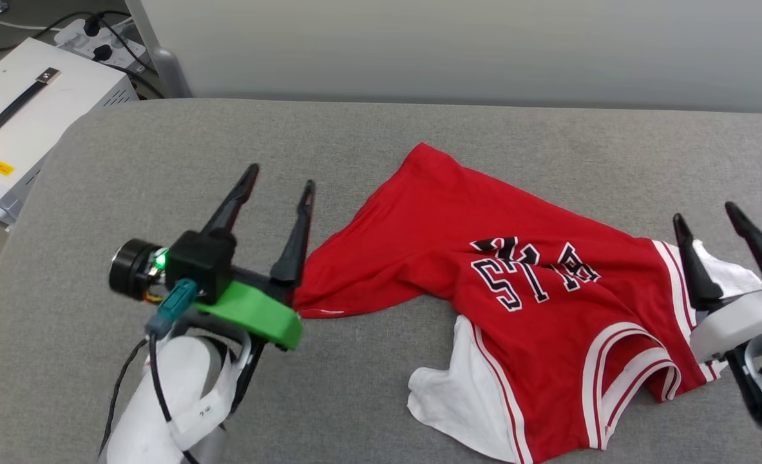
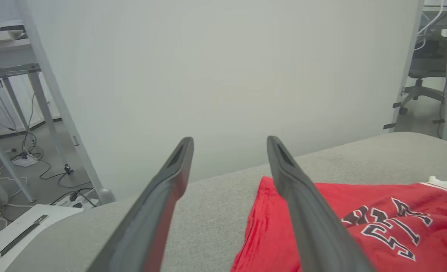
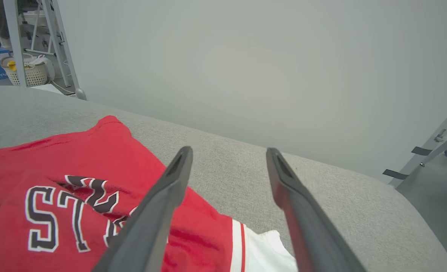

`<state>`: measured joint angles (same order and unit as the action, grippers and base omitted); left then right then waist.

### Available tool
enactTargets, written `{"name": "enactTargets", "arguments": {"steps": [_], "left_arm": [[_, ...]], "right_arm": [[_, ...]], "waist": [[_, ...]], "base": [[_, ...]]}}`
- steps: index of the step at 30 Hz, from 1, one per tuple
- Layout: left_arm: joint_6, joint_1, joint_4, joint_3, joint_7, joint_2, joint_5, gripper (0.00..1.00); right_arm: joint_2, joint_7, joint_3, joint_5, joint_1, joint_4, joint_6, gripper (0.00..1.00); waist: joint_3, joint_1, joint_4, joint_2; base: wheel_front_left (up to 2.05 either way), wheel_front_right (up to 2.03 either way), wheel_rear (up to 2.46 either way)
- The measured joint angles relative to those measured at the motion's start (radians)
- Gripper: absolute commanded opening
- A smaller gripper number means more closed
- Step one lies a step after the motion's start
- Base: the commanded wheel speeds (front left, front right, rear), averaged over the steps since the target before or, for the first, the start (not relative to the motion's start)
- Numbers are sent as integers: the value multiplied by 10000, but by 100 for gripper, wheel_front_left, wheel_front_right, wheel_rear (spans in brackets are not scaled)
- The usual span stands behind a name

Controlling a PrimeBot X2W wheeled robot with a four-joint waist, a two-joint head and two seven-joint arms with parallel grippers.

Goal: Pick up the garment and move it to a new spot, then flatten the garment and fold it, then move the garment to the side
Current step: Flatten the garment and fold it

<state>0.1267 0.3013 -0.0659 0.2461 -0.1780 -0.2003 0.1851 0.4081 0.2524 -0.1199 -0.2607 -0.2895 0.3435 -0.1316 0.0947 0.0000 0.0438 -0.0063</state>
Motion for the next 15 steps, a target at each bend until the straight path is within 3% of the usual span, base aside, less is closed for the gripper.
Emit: {"name": "enactTargets", "arguments": {"steps": [7,15], "left_arm": [[12,1735,474,2859,2299,-1340,2502,100],[12,3420,1009,6025,5133,-2194,4399,100]], "right_arm": [[-708,-247,307,686,1029,-961,0,100],[-915,-416,391,880,1287,-1319,0,100]], "waist": [[-28,0,-181,0],[154,0,-378,0]], "base": [[0,0,0],[0,0,0]]}}
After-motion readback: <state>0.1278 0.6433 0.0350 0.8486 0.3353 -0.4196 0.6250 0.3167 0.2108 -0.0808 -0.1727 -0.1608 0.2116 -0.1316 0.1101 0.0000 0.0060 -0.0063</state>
